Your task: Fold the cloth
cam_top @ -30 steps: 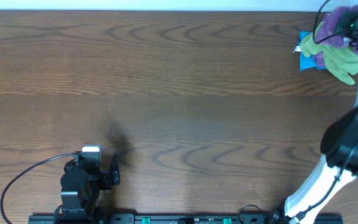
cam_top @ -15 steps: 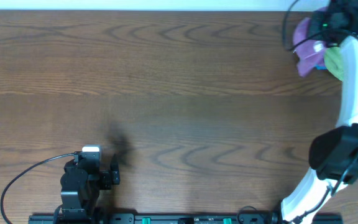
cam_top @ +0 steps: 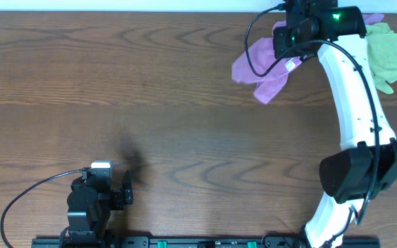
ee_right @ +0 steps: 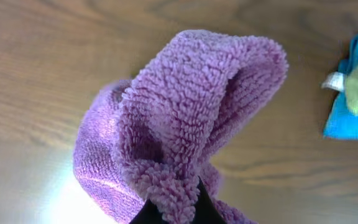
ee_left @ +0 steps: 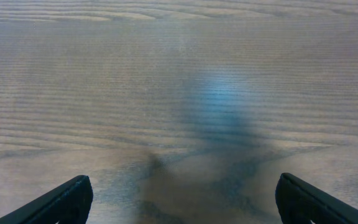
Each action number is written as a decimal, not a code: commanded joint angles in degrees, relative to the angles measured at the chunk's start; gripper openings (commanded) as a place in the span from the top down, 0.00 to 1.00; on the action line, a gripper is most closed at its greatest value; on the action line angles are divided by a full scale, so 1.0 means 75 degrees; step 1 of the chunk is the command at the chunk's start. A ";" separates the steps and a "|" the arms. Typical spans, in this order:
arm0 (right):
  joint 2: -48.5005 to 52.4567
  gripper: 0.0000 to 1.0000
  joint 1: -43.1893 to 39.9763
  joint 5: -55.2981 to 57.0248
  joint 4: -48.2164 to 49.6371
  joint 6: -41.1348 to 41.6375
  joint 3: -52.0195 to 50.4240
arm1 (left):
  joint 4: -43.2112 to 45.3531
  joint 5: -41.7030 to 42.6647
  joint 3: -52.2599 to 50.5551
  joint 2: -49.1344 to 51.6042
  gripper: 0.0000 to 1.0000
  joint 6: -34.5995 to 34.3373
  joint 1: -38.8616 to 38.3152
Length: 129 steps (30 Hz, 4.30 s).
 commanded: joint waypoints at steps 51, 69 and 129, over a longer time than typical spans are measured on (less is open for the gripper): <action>-0.5514 0.99 0.2302 -0.1285 0.2043 0.0711 -0.7175 | -0.0219 -0.0079 -0.0087 -0.0050 0.05 0.0050 -0.0029; -0.3494 0.99 0.2002 0.0708 0.4543 0.0723 -0.7175 | -0.0219 -0.0079 -0.0087 -0.0050 0.05 0.0050 -0.0029; -0.2853 0.18 0.1046 0.2769 0.6647 0.2005 -0.6808 | -0.0219 -0.0079 -0.0087 -0.0050 0.05 0.0050 -0.0029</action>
